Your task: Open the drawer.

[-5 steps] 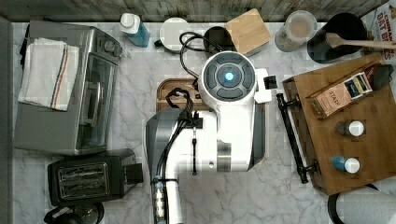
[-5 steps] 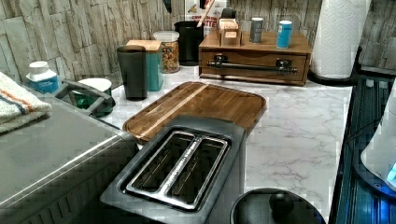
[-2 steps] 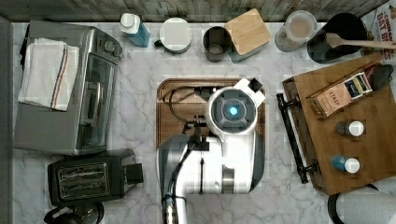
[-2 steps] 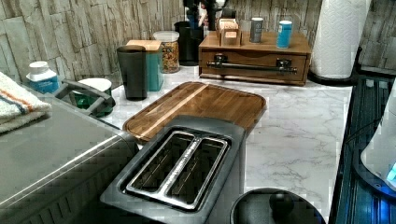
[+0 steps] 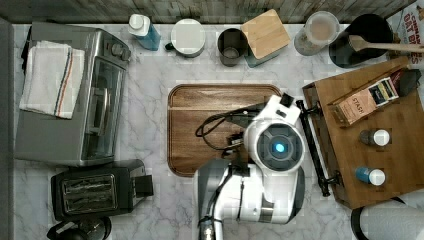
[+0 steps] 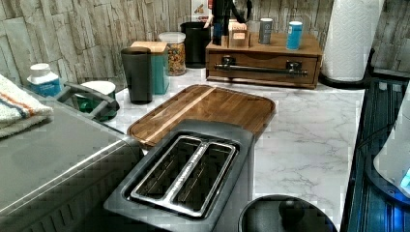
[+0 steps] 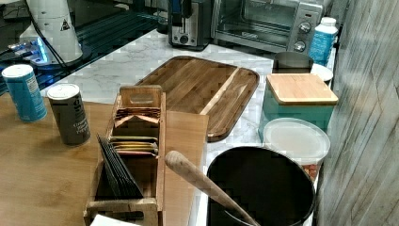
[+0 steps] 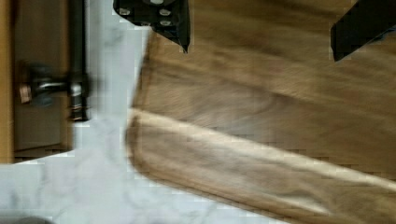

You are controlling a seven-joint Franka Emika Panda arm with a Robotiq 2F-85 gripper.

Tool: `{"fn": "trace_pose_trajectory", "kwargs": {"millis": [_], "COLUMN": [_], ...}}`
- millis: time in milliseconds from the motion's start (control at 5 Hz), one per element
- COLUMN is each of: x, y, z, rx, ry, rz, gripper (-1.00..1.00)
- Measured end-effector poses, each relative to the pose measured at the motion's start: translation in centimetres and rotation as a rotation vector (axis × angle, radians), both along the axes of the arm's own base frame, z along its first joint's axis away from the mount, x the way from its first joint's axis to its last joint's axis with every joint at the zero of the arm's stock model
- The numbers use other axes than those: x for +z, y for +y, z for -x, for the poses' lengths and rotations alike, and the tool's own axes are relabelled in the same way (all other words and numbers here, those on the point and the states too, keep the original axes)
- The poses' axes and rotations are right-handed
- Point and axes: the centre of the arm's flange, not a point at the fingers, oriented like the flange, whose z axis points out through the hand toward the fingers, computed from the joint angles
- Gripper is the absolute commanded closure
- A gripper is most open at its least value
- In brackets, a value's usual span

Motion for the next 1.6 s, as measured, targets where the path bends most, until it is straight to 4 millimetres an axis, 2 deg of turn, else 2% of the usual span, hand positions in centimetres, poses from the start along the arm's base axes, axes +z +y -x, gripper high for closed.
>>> {"fn": "trace_pose_trajectory", "kwargs": {"millis": [400,600,1000,1200,1400,1600], "x": [-1.7,-3.1,-5.1,-6.5,-7.6,-8.1], "y": [-6.0,-8.2,-9.7,-11.0,-12.9,-14.6], "z": [1.5,2.4,1.1,1.6,3.1,4.0], "rx": [0.021,0.015,0.144,0.136,0.111,0.102], "ry": [-0.053,-0.020,-0.118,-0.124,-0.109,-0.110], "rz": [0.019,0.032,0.088,0.072,0.037,0.026], "gripper": [-1.00,-1.00,-1.00,-1.00,-1.00,-1.00]}}
